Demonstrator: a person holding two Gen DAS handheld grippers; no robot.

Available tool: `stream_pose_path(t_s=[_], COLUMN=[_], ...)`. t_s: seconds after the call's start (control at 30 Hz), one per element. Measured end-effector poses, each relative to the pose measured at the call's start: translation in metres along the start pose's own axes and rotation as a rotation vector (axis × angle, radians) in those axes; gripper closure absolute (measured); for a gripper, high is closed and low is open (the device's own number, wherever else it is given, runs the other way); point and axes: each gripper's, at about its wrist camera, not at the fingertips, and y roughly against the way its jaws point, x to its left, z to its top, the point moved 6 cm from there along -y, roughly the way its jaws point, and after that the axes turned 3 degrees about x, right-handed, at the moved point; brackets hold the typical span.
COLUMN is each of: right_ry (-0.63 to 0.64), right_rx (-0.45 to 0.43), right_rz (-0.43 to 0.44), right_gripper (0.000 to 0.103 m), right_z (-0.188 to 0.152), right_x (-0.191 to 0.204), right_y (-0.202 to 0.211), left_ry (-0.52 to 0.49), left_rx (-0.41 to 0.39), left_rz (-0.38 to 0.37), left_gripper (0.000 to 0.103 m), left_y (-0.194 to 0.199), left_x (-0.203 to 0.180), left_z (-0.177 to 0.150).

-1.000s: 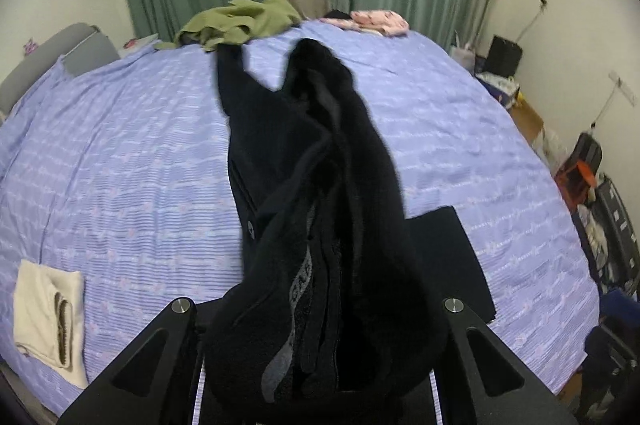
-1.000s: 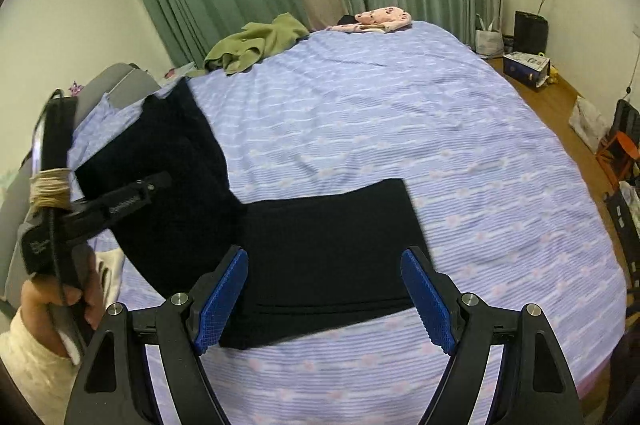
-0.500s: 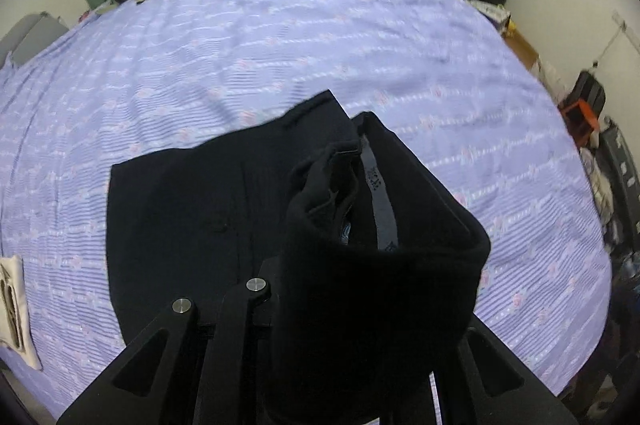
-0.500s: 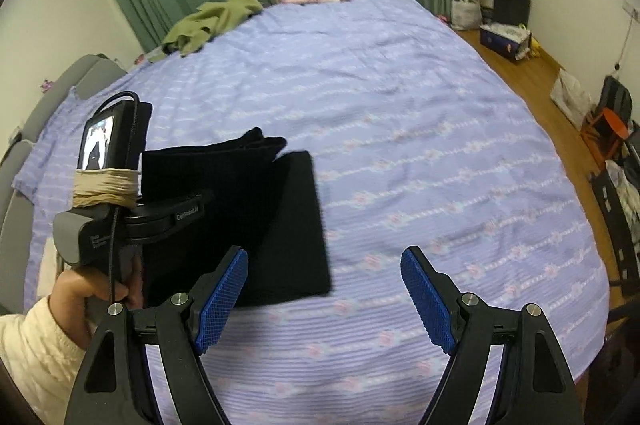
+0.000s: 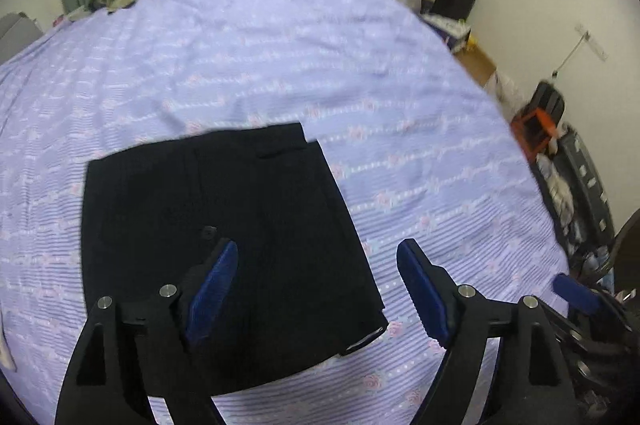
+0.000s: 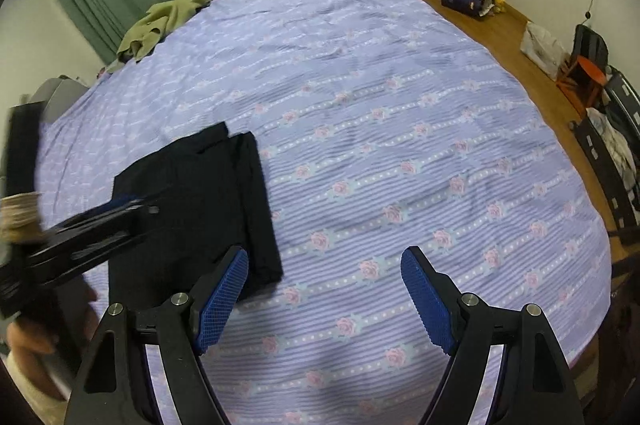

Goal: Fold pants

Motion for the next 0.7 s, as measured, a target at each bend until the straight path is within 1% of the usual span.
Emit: stream_pose_path(t_s=[0.03, 0.13, 0.27, 0.33, 0.37, 0.4, 0.47, 0.57, 0.7], right_ry=[0.010, 0.065, 0.135, 0.183, 0.211, 0.229, 0.243, 0.251, 0.234], right_rx=[-0.002, -0.019, -0.016, -0.010, -0.008, -0.003, 0.023, 0.057, 0.113], right_rz=[0.012, 0.075, 0.176, 0.200, 0.208, 0.209, 0.210, 0.195, 0.166], right_gripper=[0.023, 0.023, 0.023, 0.024, 0.026, 0.028, 0.037, 0.040, 0.043], right_z=[0.001, 0.007, 0.018, 0.024, 0.027, 0.030, 0.035, 0.040, 0.042], right_x=[0.005, 0.030, 0.067, 0.087, 0.097, 0.104, 0.116, 0.128, 0.131], right_y=[0.000, -0.007, -0.031, -0.049, -0.060, -0.070, -0.095, -0.126, -0.162], left_ry=[0.015, 0.040, 0.078, 0.101, 0.112, 0.121, 0.129, 0.128, 0.142], left_rx=[-0.011, -0.030, -0.013, -0.001, 0.008, 0.017, 0.031, 0.059, 0.095], left_rz=[0.007, 0.067, 0.144, 0.171, 0.178, 0.179, 0.190, 0.196, 0.186], left_gripper=[0.019, 0.019, 0.019, 0.019, 0.019, 0.019, 0.019, 0.019, 0.019], left_y=[0.007, 0.019, 0.013, 0.007, 0.004, -0.001, -0.012, -0.029, -0.047], left_x=[0.009, 0.046, 0.093, 0.115, 0.124, 0.132, 0.146, 0.158, 0.166], left_z=[-0.001, -0.004, -0.012, -0.020, -0.023, -0.026, -0.031, -0.037, -0.040])
